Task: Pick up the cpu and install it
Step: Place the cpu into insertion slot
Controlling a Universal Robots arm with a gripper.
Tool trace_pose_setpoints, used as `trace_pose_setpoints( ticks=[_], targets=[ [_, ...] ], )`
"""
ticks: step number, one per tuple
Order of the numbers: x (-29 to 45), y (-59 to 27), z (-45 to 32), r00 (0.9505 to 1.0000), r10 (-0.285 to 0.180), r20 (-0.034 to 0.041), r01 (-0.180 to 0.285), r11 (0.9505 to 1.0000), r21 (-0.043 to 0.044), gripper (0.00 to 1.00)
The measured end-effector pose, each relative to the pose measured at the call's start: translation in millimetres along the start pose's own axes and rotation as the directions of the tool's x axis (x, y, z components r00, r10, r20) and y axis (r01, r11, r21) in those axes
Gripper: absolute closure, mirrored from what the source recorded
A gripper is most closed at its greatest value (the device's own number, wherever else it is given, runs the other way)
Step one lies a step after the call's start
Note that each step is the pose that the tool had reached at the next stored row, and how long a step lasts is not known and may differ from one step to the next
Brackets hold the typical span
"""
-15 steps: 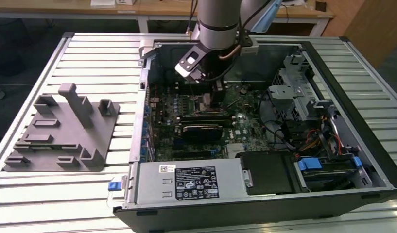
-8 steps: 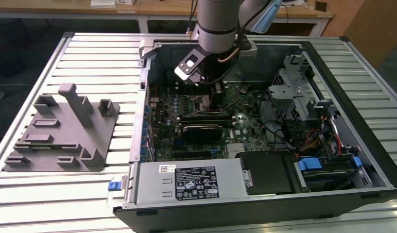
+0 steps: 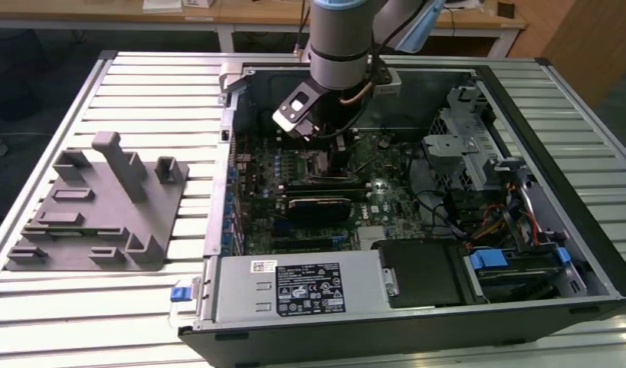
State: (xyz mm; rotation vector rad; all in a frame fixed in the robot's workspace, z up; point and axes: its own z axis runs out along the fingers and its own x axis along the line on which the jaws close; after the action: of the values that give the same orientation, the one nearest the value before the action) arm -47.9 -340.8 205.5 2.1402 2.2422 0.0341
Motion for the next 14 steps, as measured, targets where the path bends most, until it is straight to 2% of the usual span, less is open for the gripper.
trace_pose_setpoints(
  ticks=[7, 14],
  targets=[
    [0.5, -1.1, 3.5, 0.9995, 0.032, 0.0013, -0.032, 0.9995, 0.0004, 0.46],
    [3.8, -1.4, 6.0, 0.9993, 0.036, 0.001, -0.036, 0.9993, 0.0004, 0.46]
  ],
)
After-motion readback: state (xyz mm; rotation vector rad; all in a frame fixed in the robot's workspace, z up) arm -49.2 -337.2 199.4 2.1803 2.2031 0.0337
